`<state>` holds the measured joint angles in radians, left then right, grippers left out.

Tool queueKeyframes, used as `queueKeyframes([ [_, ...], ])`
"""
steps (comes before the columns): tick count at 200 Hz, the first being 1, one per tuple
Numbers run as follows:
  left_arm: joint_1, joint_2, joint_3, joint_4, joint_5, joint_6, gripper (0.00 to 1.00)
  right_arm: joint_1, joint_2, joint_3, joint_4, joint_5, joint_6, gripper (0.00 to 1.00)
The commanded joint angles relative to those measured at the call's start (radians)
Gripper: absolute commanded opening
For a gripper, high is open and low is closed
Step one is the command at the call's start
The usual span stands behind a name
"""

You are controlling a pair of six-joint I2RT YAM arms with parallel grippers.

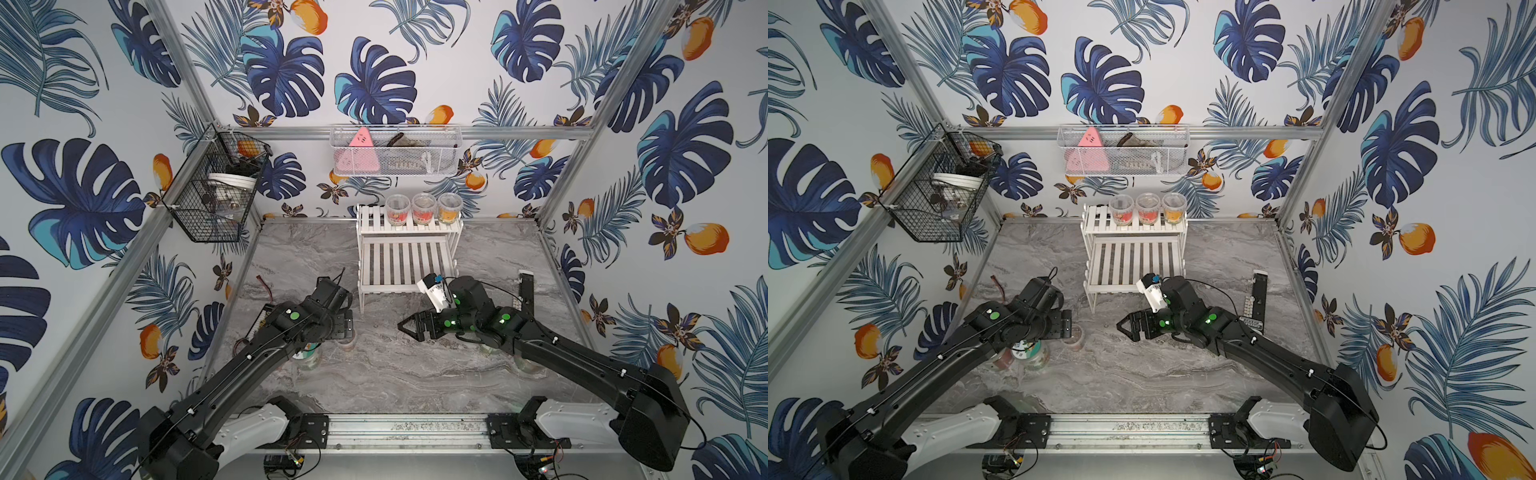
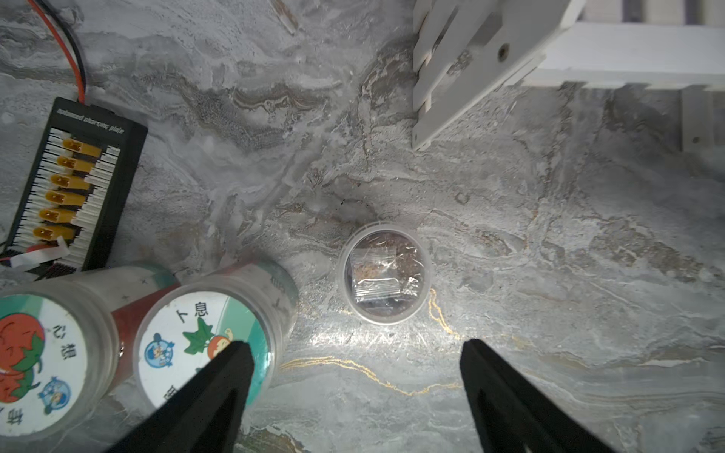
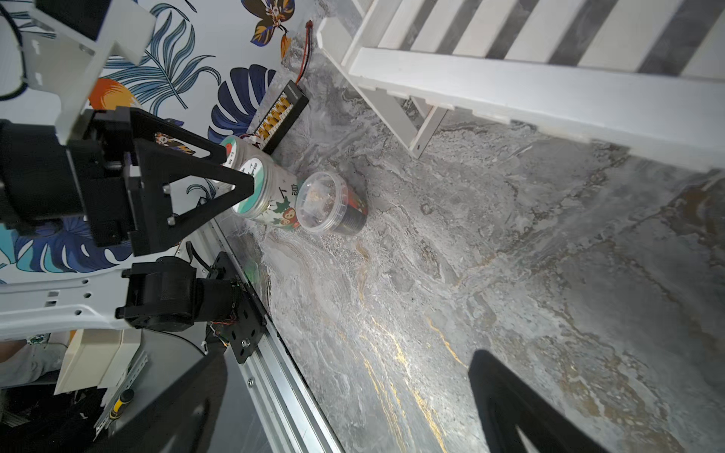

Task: Place the seed container on the shelf
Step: Place the seed jar on the shelf, then pick up the seed jar at the center of the board.

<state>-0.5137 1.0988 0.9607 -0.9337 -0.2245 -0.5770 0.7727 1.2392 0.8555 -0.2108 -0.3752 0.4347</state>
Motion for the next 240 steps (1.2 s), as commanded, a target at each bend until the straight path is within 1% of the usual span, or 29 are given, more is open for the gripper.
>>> queueKeyframes([
  [1, -0.005, 0.048, -0.006, 0.041, -0.005, 0.004, 0.91, 0.011, 0.014, -0.011, 0.052, -0.001, 0.036, 1.0],
  [27, -0.006, 0.092, -0.035, 0.115, 0.032, 0.034, 0.92, 0.011, 0.02, -0.024, 0.059, 0.011, 0.047, 1.0],
  [48, -0.008, 0.143, -0.037, 0.14, 0.068, 0.056, 0.92, 0.011, 0.021, -0.024, 0.048, 0.03, 0.044, 1.0],
  [79, -0.008, 0.188, -0.045, 0.15, 0.066, 0.069, 0.93, 0.011, 0.026, -0.016, 0.032, 0.046, 0.03, 1.0],
  [99, -0.008, 0.216, -0.066, 0.185, 0.104, 0.081, 0.93, 0.011, 0.036, -0.015, 0.031, 0.048, 0.029, 1.0],
  [123, -0.009, 0.252, -0.072, 0.194, 0.102, 0.078, 0.93, 0.011, 0.053, 0.0, 0.018, 0.046, 0.024, 1.0],
  [138, -0.009, 0.255, -0.078, 0.193, 0.076, 0.075, 0.93, 0.011, 0.06, 0.005, 0.011, 0.047, 0.022, 1.0],
  [172, -0.015, 0.275, -0.079, 0.203, 0.09, 0.088, 0.9, 0.011, 0.066, 0.004, 0.01, 0.048, 0.019, 1.0],
  [197, -0.042, 0.286, -0.071, 0.202, 0.073, 0.065, 0.88, 0.012, 0.069, 0.013, -0.002, 0.058, 0.012, 1.0],
  [219, -0.076, 0.282, -0.068, 0.203, 0.052, 0.012, 0.85, 0.011, 0.069, 0.015, -0.012, 0.068, 0.004, 1.0],
  [240, -0.128, 0.28, -0.068, 0.211, 0.018, -0.052, 0.84, 0.011, 0.068, 0.014, -0.023, 0.085, -0.003, 1.0],
])
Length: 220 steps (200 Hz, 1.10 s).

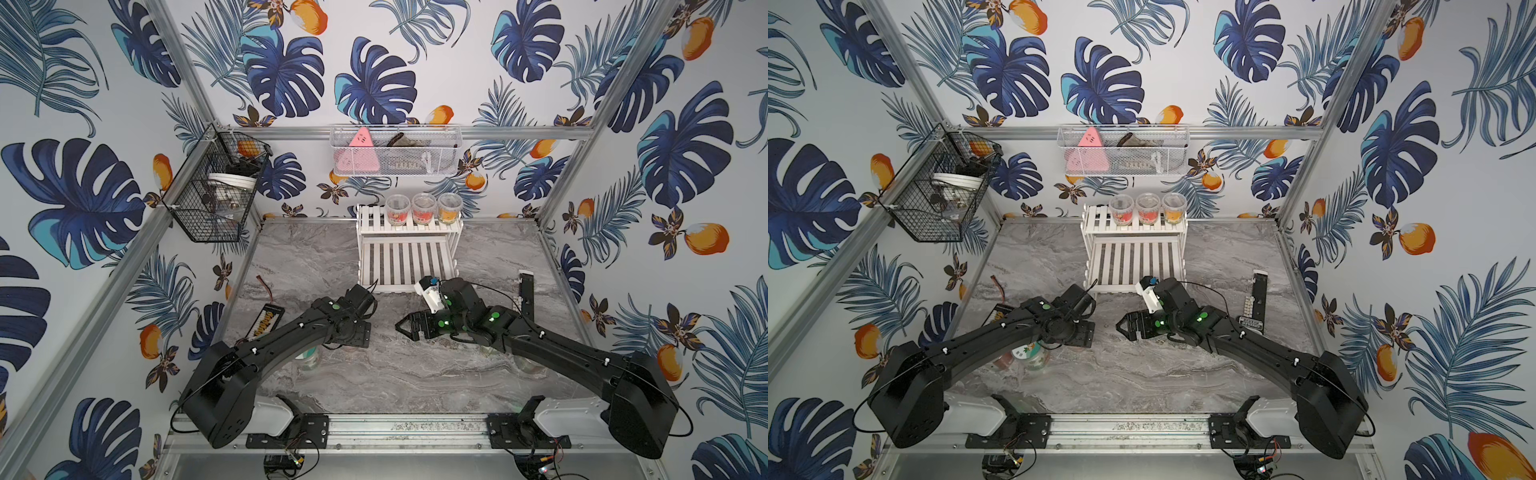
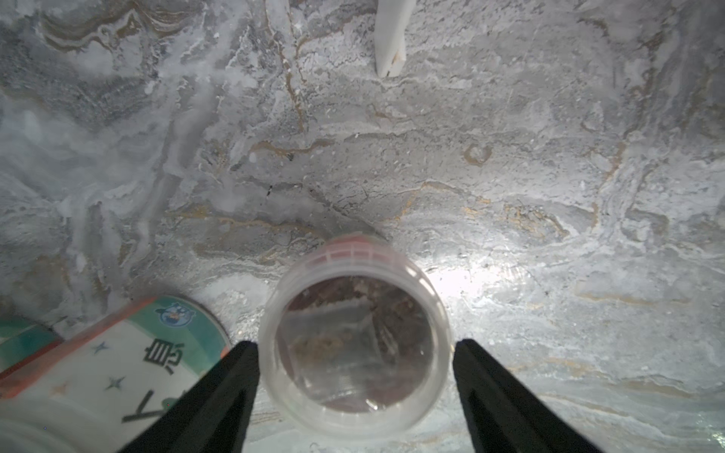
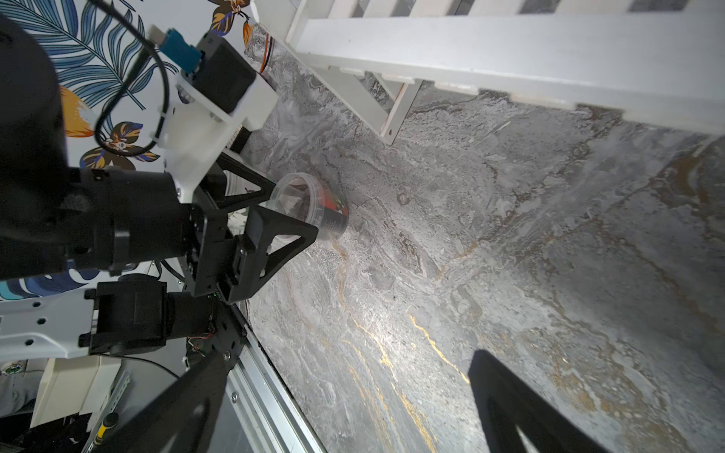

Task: Place the seed container on the shelf
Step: Pick up the seed jar at the center of the board.

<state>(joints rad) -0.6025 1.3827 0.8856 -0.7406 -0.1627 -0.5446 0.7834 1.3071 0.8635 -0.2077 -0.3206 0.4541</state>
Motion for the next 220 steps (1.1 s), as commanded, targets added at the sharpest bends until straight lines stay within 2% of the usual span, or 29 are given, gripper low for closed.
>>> queueKeyframes([
  [1, -0.042, -0.003, 0.007, 0.018, -0.045, -0.087, 0.84, 0.001, 0.0, 0.006, -0.028, 0.032, -0.023, 1.0],
  [42, -0.162, 0.034, 0.027, 0.01, -0.103, -0.22, 0.85, 0.001, -0.031, -0.021, -0.042, 0.086, -0.022, 1.0],
  [67, -0.198, 0.041, 0.047, 0.014, -0.11, -0.232, 0.89, -0.001, -0.062, -0.057, -0.035, 0.13, -0.015, 1.0],
  [114, -0.198, -0.038, 0.021, 0.017, -0.155, -0.093, 0.94, -0.003, -0.05, -0.078, -0.026, 0.111, 0.003, 1.0],
  [160, -0.146, -0.001, -0.016, 0.09, -0.046, 0.118, 0.94, -0.003, -0.025, -0.079, -0.014, 0.086, 0.019, 1.0],
  [220, -0.113, -0.007, -0.042, 0.163, -0.015, 0.145, 0.86, -0.003, -0.029, -0.081, -0.024, 0.1, 0.019, 1.0],
])
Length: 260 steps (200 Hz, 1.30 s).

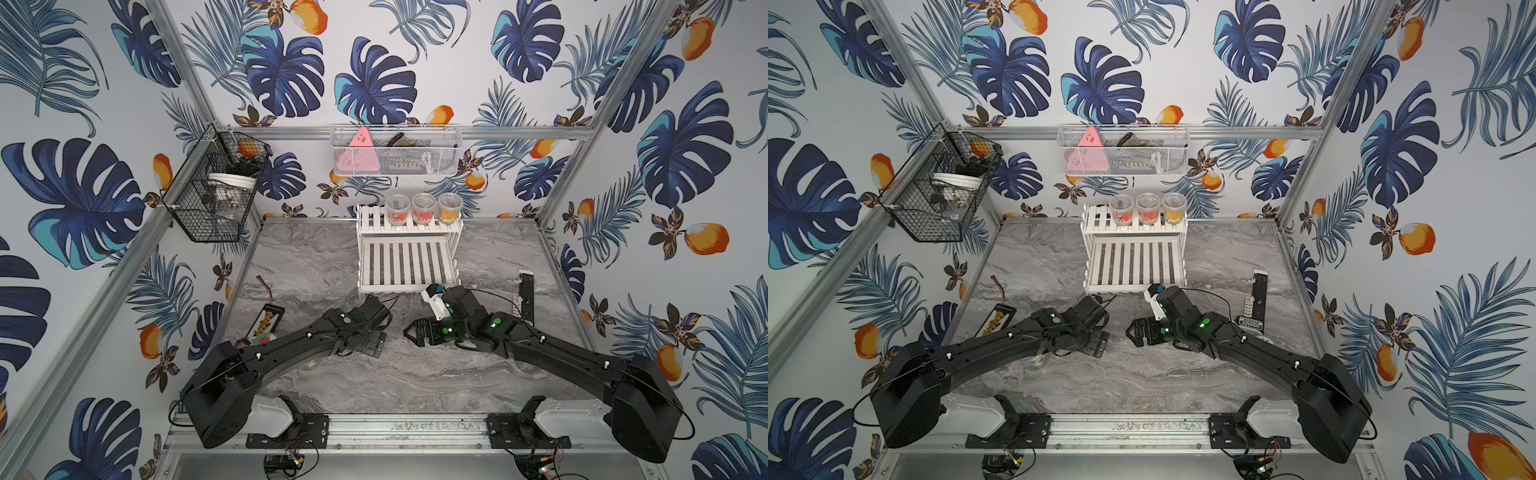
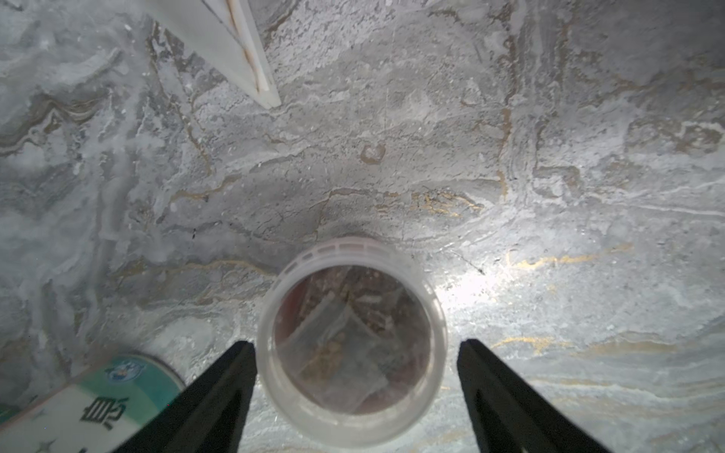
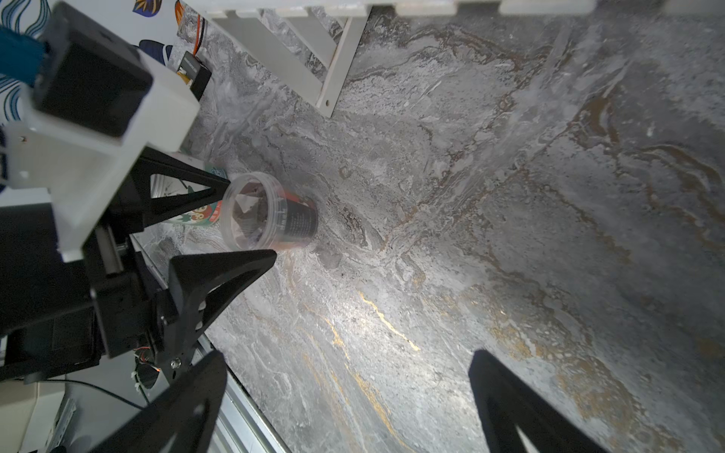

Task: Place the seed container on the shelf
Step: Pick up the seed jar at the center of the board.

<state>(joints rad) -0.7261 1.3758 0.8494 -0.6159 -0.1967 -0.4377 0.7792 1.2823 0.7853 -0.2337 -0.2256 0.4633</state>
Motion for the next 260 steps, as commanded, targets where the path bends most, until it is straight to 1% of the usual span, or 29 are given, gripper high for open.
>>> queueKeyframes([
  [1, 0.011, 0.001, -0.006, 0.037, 0.019, 0.039, 0.86, 0.002, -0.005, -0.003, 0.002, 0.005, 0.009, 1.0],
  [26, 0.013, 0.015, -0.013, 0.021, -0.002, 0.038, 0.88, 0.002, 0.0, 0.0, -0.001, 0.003, 0.008, 1.0],
  [53, 0.013, 0.015, -0.028, 0.037, 0.006, 0.031, 0.88, 0.002, 0.006, 0.002, 0.002, 0.0, 0.006, 1.0],
  [109, 0.013, 0.004, -0.043, 0.054, 0.008, 0.031, 0.84, 0.002, 0.011, -0.001, 0.006, -0.013, 0.006, 1.0],
  [147, 0.013, -0.001, -0.05, 0.068, 0.016, 0.033, 0.82, 0.002, 0.022, -0.023, 0.044, -0.051, 0.02, 1.0],
  [176, 0.013, -0.002, -0.062, 0.078, 0.016, 0.025, 0.84, 0.002, 0.045, -0.035, 0.076, -0.084, 0.031, 1.0],
  [202, 0.013, -0.011, -0.074, 0.091, 0.034, 0.029, 0.84, 0.002, 0.072, -0.04, 0.102, -0.114, 0.036, 1.0],
  [260, 0.013, -0.016, -0.085, 0.112, 0.04, 0.031, 0.81, 0.002, 0.084, -0.031, 0.096, -0.106, 0.024, 1.0],
])
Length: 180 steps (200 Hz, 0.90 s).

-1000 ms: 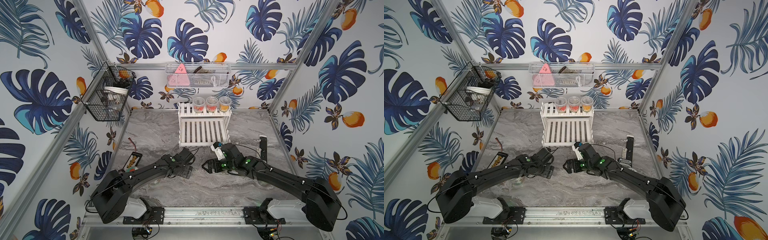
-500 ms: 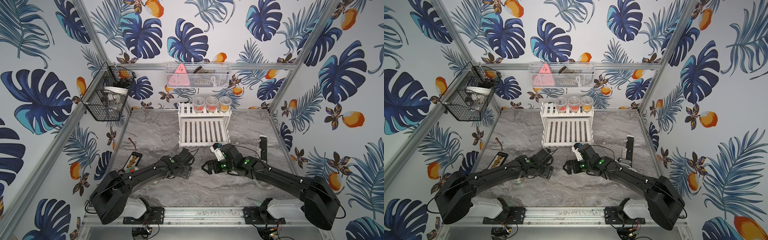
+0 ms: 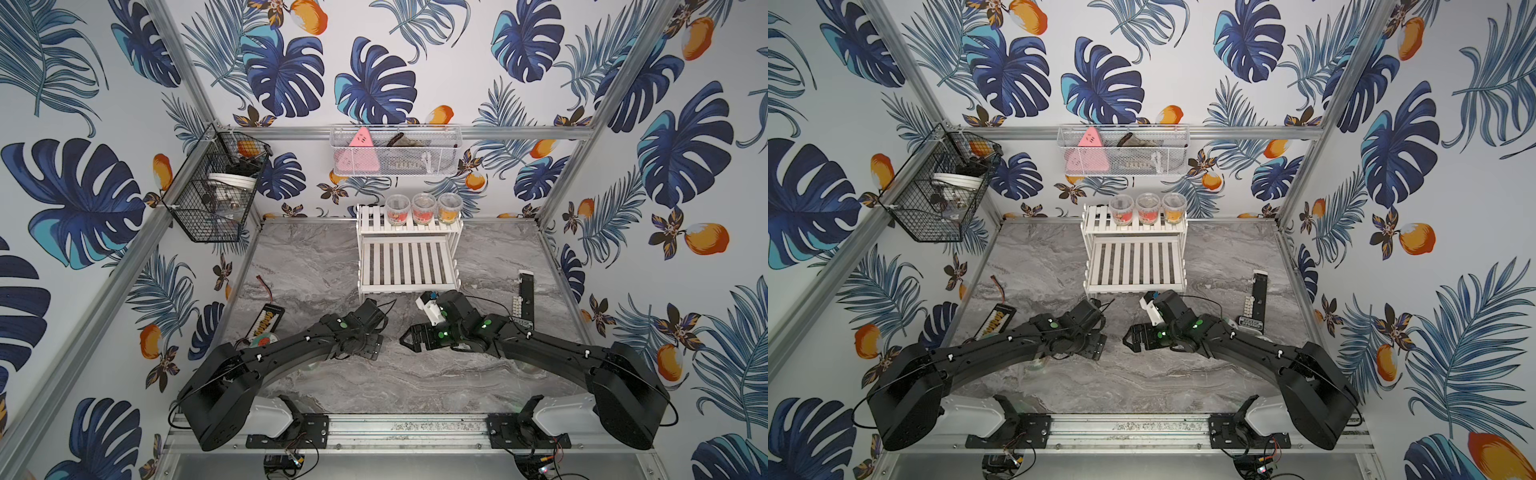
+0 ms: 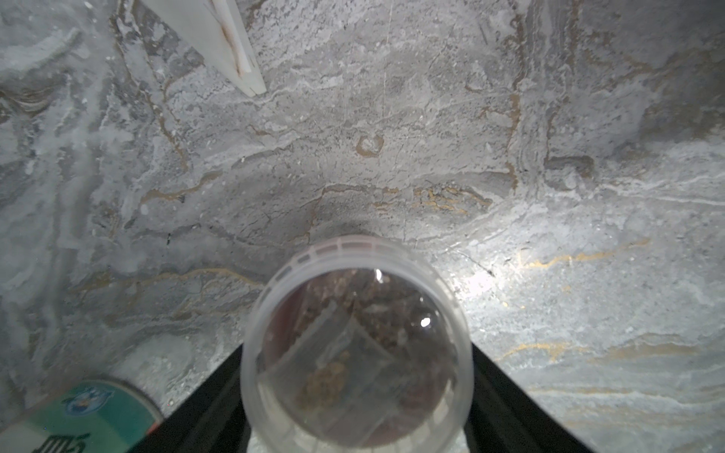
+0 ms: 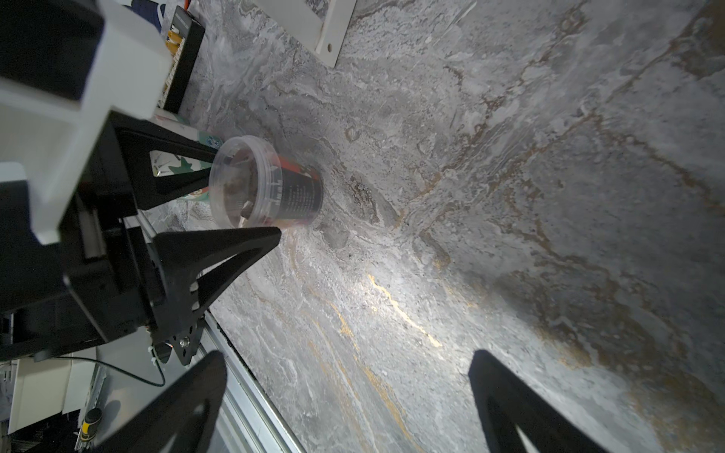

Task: Place the seed container on the shelf
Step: Pick up the seed jar at the center of the board.

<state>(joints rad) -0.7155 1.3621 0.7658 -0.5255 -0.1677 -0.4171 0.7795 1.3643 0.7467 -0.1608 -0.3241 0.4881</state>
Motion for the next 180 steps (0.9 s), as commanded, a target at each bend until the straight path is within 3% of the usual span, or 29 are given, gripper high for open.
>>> queueKeyframes([
  [1, 0.002, -0.002, -0.002, 0.023, 0.011, 0.011, 0.81, 0.001, 0.002, 0.008, 0.022, -0.007, -0.001, 1.0],
  [46, 0.002, 0.003, -0.003, 0.038, -0.005, 0.008, 0.86, 0.002, -0.005, 0.003, 0.013, 0.002, -0.005, 1.0],
  [115, 0.001, -0.005, -0.001, 0.034, 0.003, 0.012, 0.77, 0.001, -0.015, 0.01, -0.003, 0.015, -0.008, 1.0],
  [180, 0.001, -0.066, 0.088, -0.095, -0.016, -0.003, 0.76, 0.001, -0.046, 0.033, -0.031, 0.035, -0.012, 1.0],
])
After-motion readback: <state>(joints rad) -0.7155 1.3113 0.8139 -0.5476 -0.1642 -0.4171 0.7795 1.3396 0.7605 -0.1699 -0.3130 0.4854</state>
